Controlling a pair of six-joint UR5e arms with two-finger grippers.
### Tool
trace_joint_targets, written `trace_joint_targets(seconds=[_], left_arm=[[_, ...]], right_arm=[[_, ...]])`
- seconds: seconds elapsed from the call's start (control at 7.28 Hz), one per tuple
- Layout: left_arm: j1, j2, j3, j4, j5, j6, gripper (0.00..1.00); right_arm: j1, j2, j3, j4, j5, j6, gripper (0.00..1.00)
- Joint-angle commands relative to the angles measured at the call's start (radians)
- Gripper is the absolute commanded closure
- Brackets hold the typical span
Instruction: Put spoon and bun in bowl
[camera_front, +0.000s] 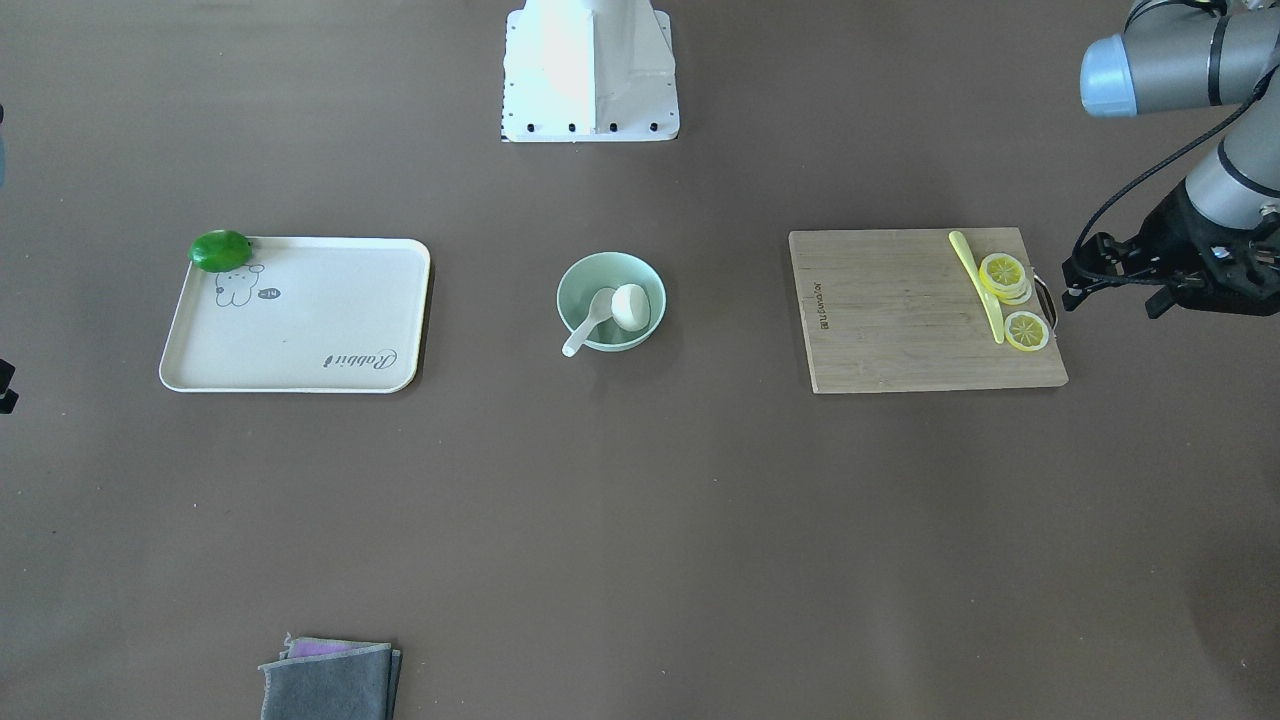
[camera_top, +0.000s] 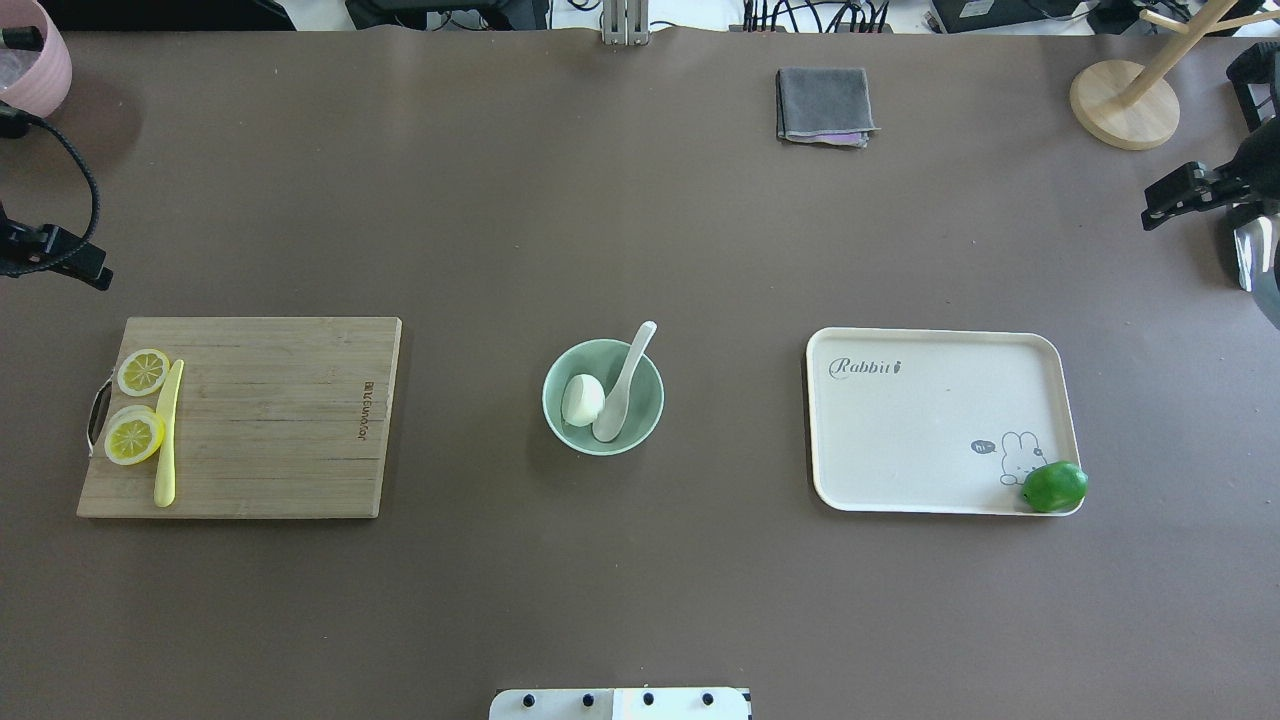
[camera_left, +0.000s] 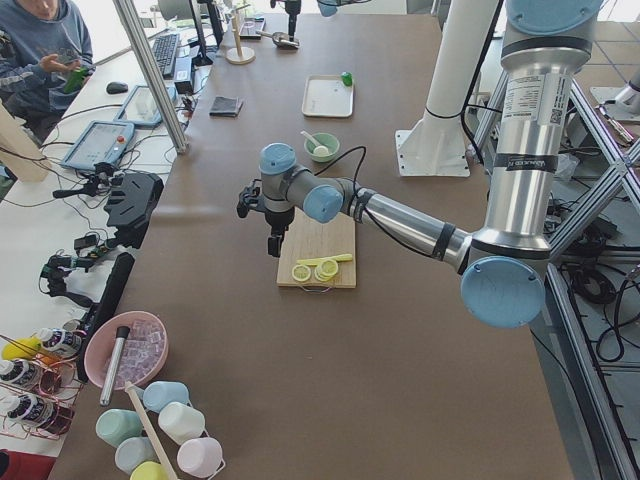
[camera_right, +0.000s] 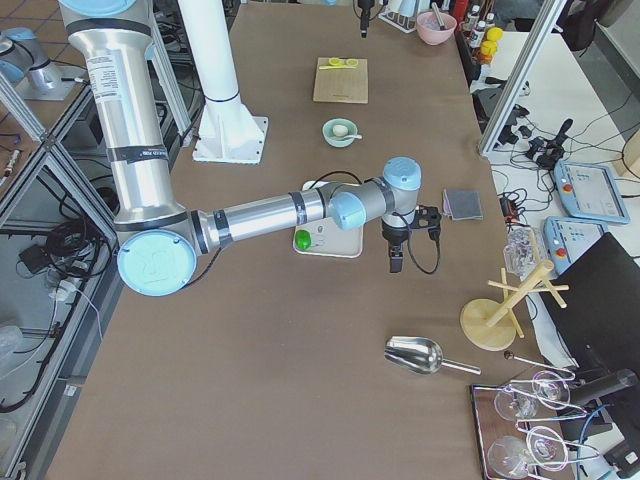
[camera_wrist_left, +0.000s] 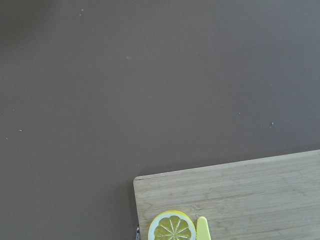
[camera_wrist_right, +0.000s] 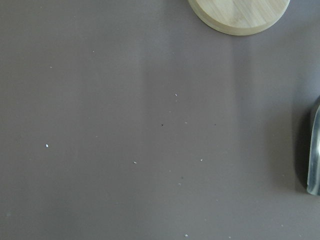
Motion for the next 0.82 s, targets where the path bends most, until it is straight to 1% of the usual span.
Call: trace_joint_targets(seconds=[0.0, 0.14, 0.27, 0.41, 0.55, 0.69], left_arm=[[-0.099, 0.027, -0.022, 0.006, -0.169, 0.01, 0.02], [-0.1, 0.018, -0.011, -0.004, -0.178, 0.009, 0.02], [-0.115, 0.045, -0.034, 0.001, -0.175, 0.001, 0.02], [-0.137, 0.101, -0.043, -0.004, -0.181, 0.009, 0.02], [-0.146, 0.105, -0.05, -0.002, -0.178, 0.01, 0.02], [-0.175, 0.116, -0.042, 0.001, -0.173, 0.01, 0.02]], right_arm=[[0.051, -0.099, 0.085, 0.047, 0.001, -0.006, 0.0], [0.054, -0.104, 0.096, 0.04, 0.01, -0.011, 0.0], [0.053, -0.125, 0.1, 0.039, 0.021, -0.011, 0.0], [0.053, -0.127, 0.095, 0.031, 0.034, -0.011, 0.0], [0.051, -0.13, 0.093, 0.039, 0.068, -0.012, 0.0], [0.054, -0.136, 0.095, 0.049, 0.065, -0.012, 0.0]])
